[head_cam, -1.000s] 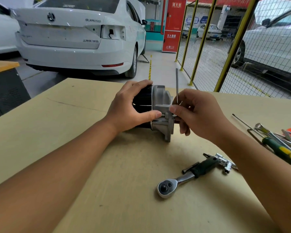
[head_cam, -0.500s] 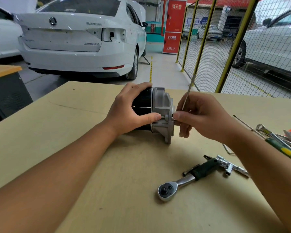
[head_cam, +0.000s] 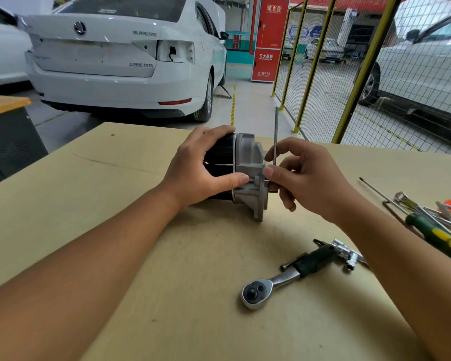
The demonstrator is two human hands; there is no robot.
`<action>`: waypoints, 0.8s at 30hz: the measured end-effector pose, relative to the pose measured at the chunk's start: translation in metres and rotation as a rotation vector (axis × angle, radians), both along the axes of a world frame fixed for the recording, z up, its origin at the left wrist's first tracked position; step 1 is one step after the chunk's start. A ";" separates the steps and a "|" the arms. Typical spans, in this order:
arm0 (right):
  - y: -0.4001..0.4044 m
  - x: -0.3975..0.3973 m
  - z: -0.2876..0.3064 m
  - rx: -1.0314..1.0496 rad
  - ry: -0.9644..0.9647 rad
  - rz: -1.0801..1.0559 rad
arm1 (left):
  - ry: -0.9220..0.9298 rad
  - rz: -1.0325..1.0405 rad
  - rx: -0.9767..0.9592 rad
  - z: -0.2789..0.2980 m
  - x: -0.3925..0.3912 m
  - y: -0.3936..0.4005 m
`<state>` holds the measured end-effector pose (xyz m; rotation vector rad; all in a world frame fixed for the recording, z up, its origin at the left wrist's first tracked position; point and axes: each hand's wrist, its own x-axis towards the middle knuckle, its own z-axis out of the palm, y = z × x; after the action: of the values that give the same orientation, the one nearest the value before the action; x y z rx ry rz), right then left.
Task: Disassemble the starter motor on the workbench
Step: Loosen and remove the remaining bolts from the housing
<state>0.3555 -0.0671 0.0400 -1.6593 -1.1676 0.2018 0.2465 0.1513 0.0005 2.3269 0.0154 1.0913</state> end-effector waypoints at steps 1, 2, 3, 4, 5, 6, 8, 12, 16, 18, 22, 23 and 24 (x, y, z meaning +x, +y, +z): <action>-0.001 0.000 0.001 -0.006 -0.046 0.019 | 0.001 0.000 0.000 0.000 0.000 0.000; -0.001 0.000 0.002 -0.012 -0.084 0.043 | 0.002 0.001 0.002 0.000 0.000 0.000; -0.002 0.001 0.003 -0.020 -0.115 0.062 | 0.003 0.001 0.002 0.000 0.000 0.000; -0.003 0.003 0.005 -0.035 -0.142 0.072 | 0.001 0.000 0.000 0.000 0.000 0.000; -0.004 0.005 0.006 -0.059 -0.178 0.077 | -0.002 -0.001 -0.004 0.000 0.000 0.000; -0.006 0.007 0.008 -0.093 -0.242 0.083 | -0.005 -0.001 -0.008 0.000 0.000 -0.001; -0.008 0.008 0.011 -0.167 -0.467 0.118 | -0.006 -0.002 -0.011 0.000 0.000 -0.001; -0.005 0.008 0.012 -0.210 -0.827 0.128 | 0.002 -0.002 -0.008 0.001 0.000 -0.001; -0.009 0.011 0.007 -0.138 -0.278 0.117 | 0.004 0.001 -0.002 0.001 -0.001 0.000; -0.009 0.011 0.004 -0.090 -0.027 0.130 | 0.006 0.001 -0.006 0.001 -0.001 0.000; -0.002 0.007 0.000 -0.020 0.242 0.081 | 0.003 0.003 -0.006 0.001 0.000 0.000; -0.001 0.007 -0.001 -0.007 0.289 0.066 | 0.003 0.003 -0.006 0.001 0.000 0.000; 0.000 0.007 -0.002 0.001 0.318 0.054 | 0.004 0.002 -0.007 0.001 0.000 0.000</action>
<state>0.3621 -0.0674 0.0381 -1.5287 -0.9708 0.4809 0.2466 0.1516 0.0010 2.3235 0.0228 1.0857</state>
